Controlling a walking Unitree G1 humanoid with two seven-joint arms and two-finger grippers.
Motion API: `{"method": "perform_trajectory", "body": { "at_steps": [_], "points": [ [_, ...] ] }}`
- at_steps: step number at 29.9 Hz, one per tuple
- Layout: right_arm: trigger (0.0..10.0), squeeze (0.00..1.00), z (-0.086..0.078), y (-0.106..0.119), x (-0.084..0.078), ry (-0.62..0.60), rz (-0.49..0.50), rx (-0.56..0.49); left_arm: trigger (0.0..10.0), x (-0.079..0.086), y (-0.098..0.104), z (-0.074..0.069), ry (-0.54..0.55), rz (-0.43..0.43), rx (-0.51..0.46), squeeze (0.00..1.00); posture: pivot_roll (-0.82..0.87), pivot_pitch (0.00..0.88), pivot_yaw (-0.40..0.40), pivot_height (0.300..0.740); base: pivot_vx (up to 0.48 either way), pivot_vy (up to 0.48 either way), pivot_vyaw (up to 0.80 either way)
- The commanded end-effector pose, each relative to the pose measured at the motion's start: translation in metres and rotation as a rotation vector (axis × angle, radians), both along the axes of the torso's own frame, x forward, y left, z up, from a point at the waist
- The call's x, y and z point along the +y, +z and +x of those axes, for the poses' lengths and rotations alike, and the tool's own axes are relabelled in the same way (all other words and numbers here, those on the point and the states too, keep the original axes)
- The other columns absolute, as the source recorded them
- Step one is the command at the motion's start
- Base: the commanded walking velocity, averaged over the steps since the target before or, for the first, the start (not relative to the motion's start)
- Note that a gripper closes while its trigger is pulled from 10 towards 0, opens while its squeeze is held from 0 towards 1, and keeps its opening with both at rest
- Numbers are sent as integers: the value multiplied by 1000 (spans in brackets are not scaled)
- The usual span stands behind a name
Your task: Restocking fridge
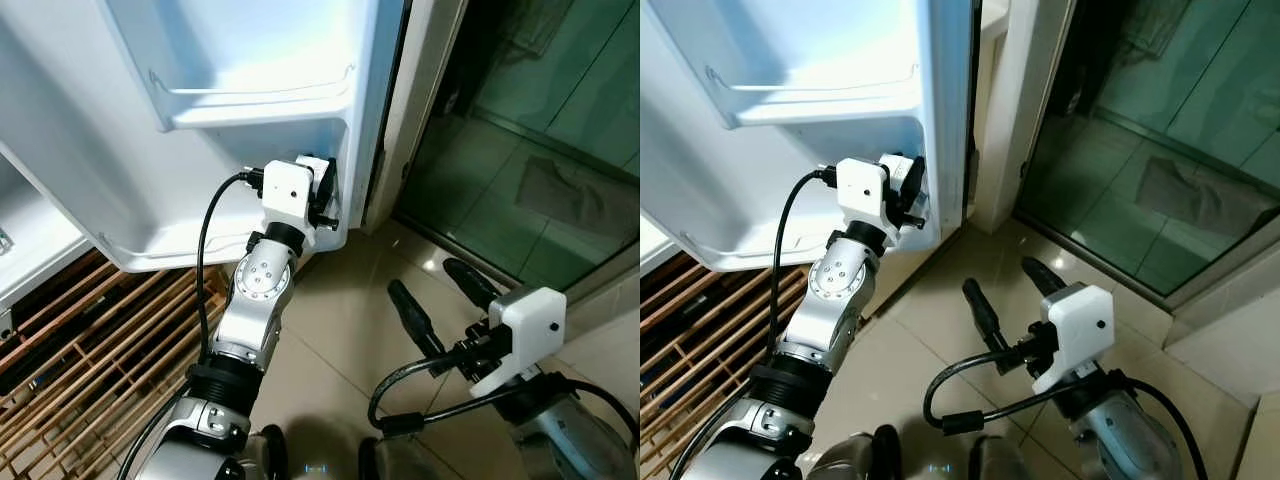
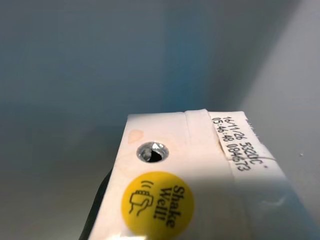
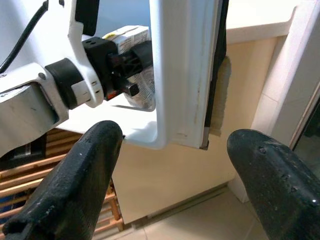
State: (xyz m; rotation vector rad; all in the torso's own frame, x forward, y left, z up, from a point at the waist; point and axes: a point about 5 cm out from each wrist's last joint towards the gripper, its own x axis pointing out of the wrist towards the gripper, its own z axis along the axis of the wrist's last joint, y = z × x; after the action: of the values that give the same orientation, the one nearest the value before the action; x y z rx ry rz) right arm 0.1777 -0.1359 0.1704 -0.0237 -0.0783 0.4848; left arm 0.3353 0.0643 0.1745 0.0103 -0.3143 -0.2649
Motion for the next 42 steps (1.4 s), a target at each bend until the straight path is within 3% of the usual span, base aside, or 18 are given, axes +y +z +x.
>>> {"method": "perform_trajectory", "body": {
  "at_steps": [1, 6, 10, 17, 18, 26, 32, 38, 42],
  "points": [
    [10000, 0, -2, 1, 0, 8, -16, 4, 10000, 14, -12, 5, 145, -1, 94, 0, -293, 263, 17, 740, 0, 0, 0],
    [10000, 0, -2, 1, 1, 7, -21, 6, 10000, 13, -17, 4, 181, -10, 138, 0, -288, 260, 14, 740, 0, 0, 0],
    [10000, 0, 0, 0, 0, -1, -22, 6, 10000, 18, -24, 6, 290, -6, 209, 0, -286, 250, 13, 740, 0, 0, 0],
    [10000, 0, 3, 0, 1, -4, -21, 6, 10000, 16, -22, 7, 331, -14, 216, 0, -283, 238, 9, 740, 0, 0, 0],
    [10000, 0, 3, 0, 1, -4, -22, 5, 10000, 16, -20, 7, 325, -19, 210, 1000, -283, 238, 9, 740, 0, 0, 0],
    [10000, 0, 4, -1, 0, -7, -29, 4, 10000, 19, -7, 8, 354, -39, 149, 1000, -284, 228, 3, 740, 0, 0, 0],
    [10000, 0, 7, -3, -2, -12, -35, 7, 10000, 21, 16, 6, 349, -35, 54, 1000, -280, 219, -1, 740, 0, 0, 0],
    [10000, 0, 7, -4, -2, -9, -39, 7, 10000, 23, 28, 4, 335, -16, 32, 1000, -274, 209, 6, 740, 0, 0, 0],
    [10000, 0, 8, -5, -2, -7, -41, 8, 10000, 28, 24, 5, 335, -31, 93, 1000, -269, 208, 0, 740, 0, 0, 0]
  ]
}}
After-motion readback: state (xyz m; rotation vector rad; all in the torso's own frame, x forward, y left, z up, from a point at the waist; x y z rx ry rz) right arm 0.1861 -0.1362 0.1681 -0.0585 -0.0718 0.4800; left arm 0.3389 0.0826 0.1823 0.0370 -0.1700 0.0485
